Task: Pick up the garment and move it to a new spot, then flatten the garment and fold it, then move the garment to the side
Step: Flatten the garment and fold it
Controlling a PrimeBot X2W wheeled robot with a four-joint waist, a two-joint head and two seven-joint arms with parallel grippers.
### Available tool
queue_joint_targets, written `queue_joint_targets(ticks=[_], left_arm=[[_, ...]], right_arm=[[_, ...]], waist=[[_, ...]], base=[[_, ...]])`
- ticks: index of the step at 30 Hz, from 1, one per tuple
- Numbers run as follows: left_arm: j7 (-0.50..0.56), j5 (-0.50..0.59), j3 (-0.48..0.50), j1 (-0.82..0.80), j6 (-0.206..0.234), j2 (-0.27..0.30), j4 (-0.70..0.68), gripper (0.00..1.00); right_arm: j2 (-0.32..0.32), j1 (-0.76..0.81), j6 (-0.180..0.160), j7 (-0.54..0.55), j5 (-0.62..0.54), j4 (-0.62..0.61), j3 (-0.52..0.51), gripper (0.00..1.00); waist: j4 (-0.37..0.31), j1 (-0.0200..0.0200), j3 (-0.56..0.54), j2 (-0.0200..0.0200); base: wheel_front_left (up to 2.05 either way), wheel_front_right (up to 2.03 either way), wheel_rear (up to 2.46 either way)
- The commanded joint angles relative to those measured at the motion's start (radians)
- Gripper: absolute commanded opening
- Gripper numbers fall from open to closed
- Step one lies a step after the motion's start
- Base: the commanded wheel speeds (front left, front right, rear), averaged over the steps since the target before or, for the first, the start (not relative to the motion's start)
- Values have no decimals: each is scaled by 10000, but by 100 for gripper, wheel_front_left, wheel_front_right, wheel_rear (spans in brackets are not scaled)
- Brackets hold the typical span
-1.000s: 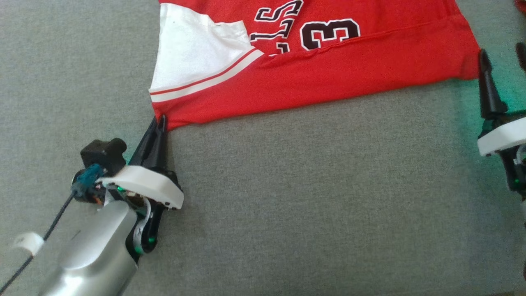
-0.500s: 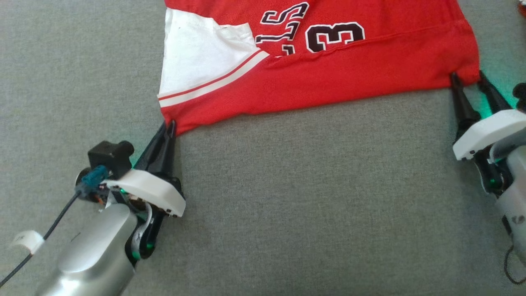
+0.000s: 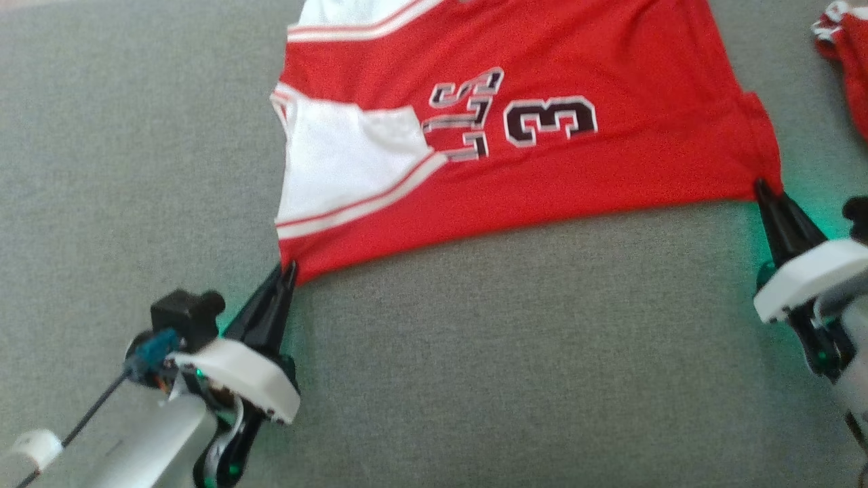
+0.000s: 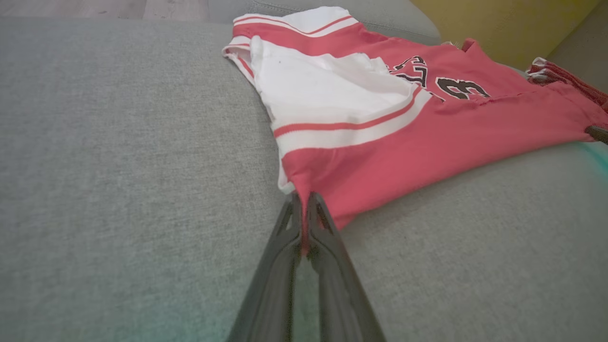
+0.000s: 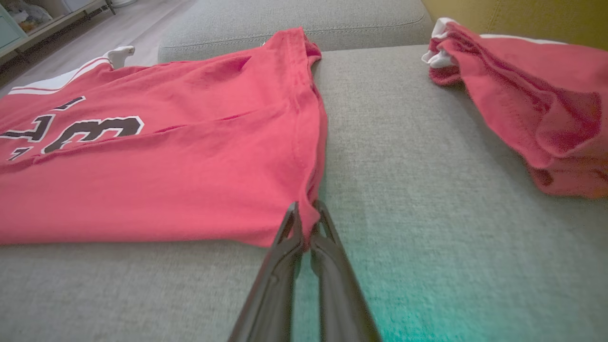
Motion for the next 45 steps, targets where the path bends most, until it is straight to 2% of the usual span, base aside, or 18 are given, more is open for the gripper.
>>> queue_joint_targets(ticks=[1,8,15,22,23,24,25,26,27,32,37,41,45], left_arm=[[1,-80,337,152,132,507,-422,0],[174,-259,223,1368,759,904,-1845,0],[299,-563,-44,2863,1332,1191,-2910,0],[351,-771,-83,3480,1598,1354,-3379,0],[381,-820,-75,3502,1604,1357,-3388,0],[420,-868,-72,3502,1596,1352,-3383,0],[531,-917,-110,3488,1562,1362,-3364,2],[646,-958,-147,3456,1532,1367,-3346,42],[696,-963,-142,3391,1539,1358,-3329,100],[998,-750,-36,2749,1534,1581,-3460,100],[1984,-198,449,613,1232,2378,-4026,100],[3941,-51,660,-2207,539,2701,-4016,100],[6383,-390,544,-4886,-184,2466,-2805,100]], right_arm=[[-495,407,65,-172,151,-254,112,0],[-1005,1620,65,-279,349,-769,152,0],[-1254,3147,65,-314,219,-1262,-432,0],[-1199,4136,65,-265,-46,-1609,-1017,0],[-1161,4223,65,-211,-91,-1652,-1088,47],[-1119,4281,65,-161,-166,-1706,-1152,100],[-1081,4310,65,-138,-253,-1750,-1240,100],[-1028,4323,65,-130,-349,-1815,-1320,100],[-968,4329,65,-133,-427,-1905,-1414,100],[-878,4258,65,-136,-739,-2499,-1984,100],[-789,4137,65,-97,-1112,-3213,-2593,100],[-639,3941,65,62,-1417,-3819,-2850,100],[-445,3556,65,283,-1703,-4373,-2858,100]], waist=[[-36,0,-226,0],[-59,0,-780,0],[-166,0,-1179,0],[-226,0,-1248,0],[-243,0,-1248,0],[-265,0,-1245,0],[-289,0,-1236,0],[-311,0,-1223,0],[-338,0,-1204,0],[-569,0,-979,0],[-790,0,-405,0],[-1032,0,292,0],[-1479,0,1031,0]], base=[[0,0,0],[0,0,0],[0,0,0],[0,0,0],[0,0,0],[0,0,0],[0,0,0],[0,0,0],[0,0,0],[0,0,0],[0,0,0],[0,0,0],[0,0,0]])
